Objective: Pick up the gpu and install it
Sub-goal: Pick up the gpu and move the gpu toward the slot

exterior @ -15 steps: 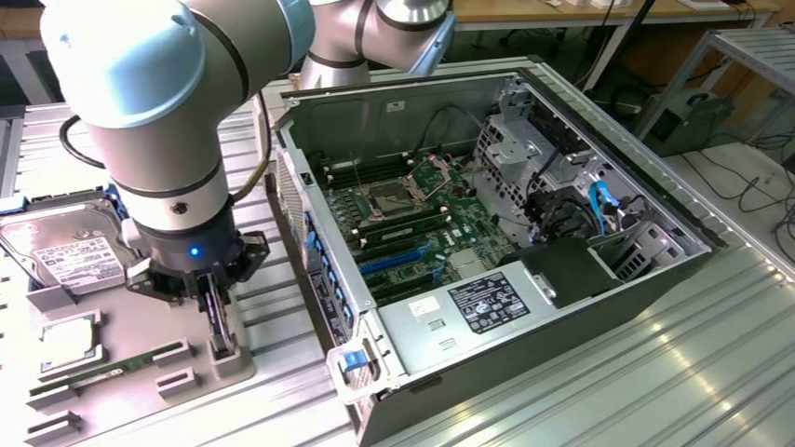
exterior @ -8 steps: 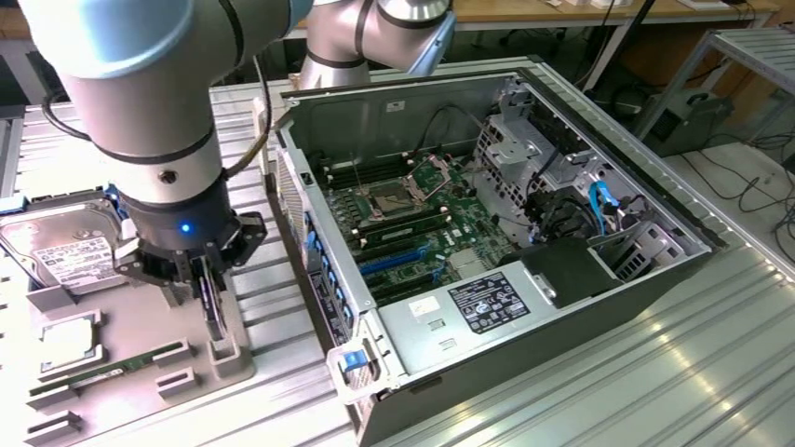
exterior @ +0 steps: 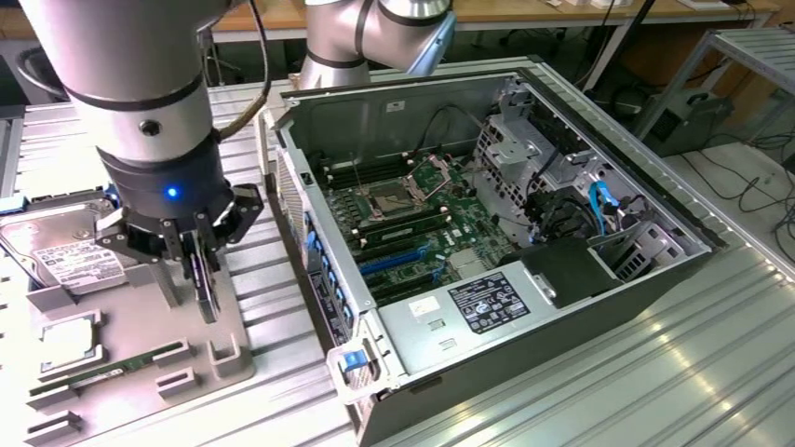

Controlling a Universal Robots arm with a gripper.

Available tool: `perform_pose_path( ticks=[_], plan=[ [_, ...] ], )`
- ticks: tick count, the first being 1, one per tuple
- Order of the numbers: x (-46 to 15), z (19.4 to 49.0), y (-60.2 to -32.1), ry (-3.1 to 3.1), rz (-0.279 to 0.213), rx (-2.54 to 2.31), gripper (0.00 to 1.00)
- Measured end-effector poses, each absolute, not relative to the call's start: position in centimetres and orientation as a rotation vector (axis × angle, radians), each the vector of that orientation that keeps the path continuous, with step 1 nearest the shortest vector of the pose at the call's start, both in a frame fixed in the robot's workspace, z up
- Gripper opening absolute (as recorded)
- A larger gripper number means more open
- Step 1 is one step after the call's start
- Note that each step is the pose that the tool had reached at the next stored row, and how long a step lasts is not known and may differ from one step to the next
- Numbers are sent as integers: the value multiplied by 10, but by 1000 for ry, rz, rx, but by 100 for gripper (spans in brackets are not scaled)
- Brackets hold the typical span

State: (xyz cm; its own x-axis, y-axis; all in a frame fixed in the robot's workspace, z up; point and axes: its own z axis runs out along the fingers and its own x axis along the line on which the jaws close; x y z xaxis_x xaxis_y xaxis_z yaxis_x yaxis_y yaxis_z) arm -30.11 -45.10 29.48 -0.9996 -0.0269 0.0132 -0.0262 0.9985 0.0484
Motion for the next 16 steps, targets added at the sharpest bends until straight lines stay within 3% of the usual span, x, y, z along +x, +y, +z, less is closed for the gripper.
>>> perform_pose_path(
  ticks=[16],
  plan=[
    [-301, 351, -451, -3127, -75, 42, 28]
  ],
)
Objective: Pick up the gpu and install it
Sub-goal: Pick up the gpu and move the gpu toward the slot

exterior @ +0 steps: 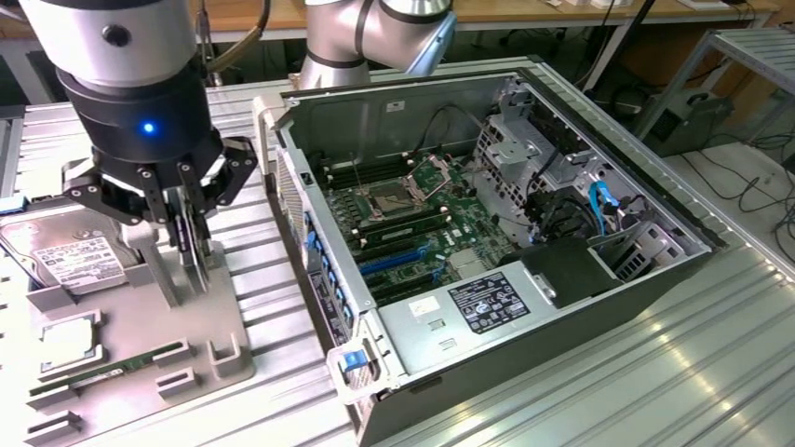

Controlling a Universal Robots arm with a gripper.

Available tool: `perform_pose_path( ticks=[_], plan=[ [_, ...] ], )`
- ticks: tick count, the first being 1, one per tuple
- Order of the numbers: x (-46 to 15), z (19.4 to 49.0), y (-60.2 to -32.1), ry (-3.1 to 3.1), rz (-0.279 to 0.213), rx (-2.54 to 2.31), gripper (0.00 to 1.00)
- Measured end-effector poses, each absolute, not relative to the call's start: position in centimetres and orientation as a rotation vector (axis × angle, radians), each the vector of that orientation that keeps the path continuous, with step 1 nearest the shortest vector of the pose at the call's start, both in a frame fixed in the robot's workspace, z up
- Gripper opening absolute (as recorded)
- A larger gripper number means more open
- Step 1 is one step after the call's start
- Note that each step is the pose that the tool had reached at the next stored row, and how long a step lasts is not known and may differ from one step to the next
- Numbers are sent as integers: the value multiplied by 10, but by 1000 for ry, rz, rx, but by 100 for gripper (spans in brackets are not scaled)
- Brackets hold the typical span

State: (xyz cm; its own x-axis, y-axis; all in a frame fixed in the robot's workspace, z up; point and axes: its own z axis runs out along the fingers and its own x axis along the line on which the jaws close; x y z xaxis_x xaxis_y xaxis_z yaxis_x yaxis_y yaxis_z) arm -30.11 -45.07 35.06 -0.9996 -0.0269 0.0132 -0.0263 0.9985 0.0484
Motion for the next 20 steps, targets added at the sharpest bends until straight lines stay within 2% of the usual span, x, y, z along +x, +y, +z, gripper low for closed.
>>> perform_pose_path(
  ticks=[5, 11, 20],
  plan=[
    [-301, 356, -451, -3141, -76, 42, 28],
    [-301, 362, -450, -3155, -54, 43, 28],
    [-301, 390, -449, -3155, -50, 43, 28]
  ],
)
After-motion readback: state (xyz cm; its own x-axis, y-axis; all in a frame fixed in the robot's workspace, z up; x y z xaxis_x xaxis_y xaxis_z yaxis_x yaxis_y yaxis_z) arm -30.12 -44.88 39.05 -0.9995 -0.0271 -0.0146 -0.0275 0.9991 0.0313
